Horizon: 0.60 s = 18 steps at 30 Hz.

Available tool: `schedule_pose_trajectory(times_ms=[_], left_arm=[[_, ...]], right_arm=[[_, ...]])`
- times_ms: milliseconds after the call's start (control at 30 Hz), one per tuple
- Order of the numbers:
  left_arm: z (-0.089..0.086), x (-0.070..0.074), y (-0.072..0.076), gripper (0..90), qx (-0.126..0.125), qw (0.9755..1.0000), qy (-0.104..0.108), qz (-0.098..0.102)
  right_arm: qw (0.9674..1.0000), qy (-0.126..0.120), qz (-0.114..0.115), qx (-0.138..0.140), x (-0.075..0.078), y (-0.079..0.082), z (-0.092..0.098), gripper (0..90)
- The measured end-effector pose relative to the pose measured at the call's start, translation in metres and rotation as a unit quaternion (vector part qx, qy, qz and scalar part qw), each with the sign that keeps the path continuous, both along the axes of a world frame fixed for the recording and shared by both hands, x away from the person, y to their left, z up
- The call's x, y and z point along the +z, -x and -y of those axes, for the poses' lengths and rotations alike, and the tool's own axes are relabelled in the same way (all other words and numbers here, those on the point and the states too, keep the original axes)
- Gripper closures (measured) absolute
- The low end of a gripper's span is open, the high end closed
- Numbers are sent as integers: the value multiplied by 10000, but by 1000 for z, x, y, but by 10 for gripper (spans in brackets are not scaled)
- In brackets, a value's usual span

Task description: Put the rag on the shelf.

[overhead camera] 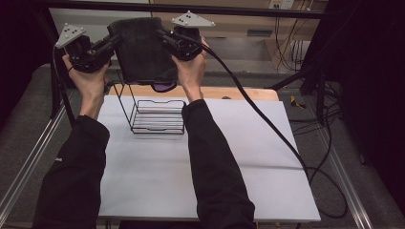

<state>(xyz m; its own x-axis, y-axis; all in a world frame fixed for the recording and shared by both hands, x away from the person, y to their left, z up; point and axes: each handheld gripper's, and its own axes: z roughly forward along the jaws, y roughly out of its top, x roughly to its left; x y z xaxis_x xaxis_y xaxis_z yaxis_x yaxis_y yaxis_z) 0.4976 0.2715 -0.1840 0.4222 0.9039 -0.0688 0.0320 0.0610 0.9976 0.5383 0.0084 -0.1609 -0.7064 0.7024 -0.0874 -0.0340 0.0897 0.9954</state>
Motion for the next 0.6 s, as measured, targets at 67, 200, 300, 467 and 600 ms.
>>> schedule_pose_trajectory(times_ms=[67,200,300,467,600], left_arm=[[-2,-5,0,786,-13,10000,-2,-49],[-2,-14,1,785,-93,9999,-94,-98],[-2,-20,1,785,-102,9997,-167,-124],[-3,-31,-1,785,-120,9993,-267,-252],[-4,-37,3,785,-200,9989,-328,-259]], right_arm=[[10000,71,-51,-4,-3,0,-2,826],[9997,9,-225,35,-13,-2,1,826],[9997,30,-248,48,-21,-1,2,825],[9993,116,-364,48,-33,-1,1,825],[9989,132,-449,91,-45,-1,2,825]])
